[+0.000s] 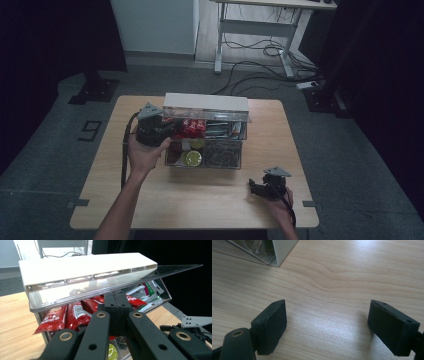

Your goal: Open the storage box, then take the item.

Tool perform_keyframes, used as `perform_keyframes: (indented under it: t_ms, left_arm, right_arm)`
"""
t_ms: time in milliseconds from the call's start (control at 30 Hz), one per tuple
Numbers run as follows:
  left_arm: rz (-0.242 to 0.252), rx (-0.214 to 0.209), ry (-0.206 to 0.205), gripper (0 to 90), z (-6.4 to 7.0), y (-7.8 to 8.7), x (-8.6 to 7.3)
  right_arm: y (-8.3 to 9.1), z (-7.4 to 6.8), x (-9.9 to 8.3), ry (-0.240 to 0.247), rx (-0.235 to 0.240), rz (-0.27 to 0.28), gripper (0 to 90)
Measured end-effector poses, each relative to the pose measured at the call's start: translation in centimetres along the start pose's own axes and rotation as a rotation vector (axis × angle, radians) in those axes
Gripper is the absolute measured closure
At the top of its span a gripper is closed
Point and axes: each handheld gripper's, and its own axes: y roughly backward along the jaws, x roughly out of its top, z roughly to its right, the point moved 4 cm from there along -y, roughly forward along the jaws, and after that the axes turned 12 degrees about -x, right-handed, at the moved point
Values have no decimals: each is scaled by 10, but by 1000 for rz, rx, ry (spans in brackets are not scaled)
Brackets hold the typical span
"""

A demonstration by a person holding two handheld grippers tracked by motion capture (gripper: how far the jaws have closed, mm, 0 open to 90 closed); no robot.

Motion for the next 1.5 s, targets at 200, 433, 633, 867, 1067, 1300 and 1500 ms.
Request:
perform_keyframes:
  t_ms: [200,433,633,867,1067,1300,1500]
  left_arm:
    - [5,3,0,900,0,0,2]
    - [15,7,-2,900,0,-1,6]
    - [14,7,-3,900,0,-4,7]
    - [13,9,-5,900,1,-4,7]
    - [13,5,-12,900,0,-5,7]
    - [16,-4,-16,900,-2,-6,6]
    - [11,-6,-19,900,-1,-8,7]
  right_arm:
    - [0,0,0,0,0,0,156]
    - [0,0,0,0,0,0,156]
    - [0,0,0,0,0,0,157]
    - [1,1,0,-14,-10,4,211]
    - [4,2,-1,-24,-13,16,285]
    - [20,1,12,-57,43,73,343]
    - [34,5,23,-70,64,115,362]
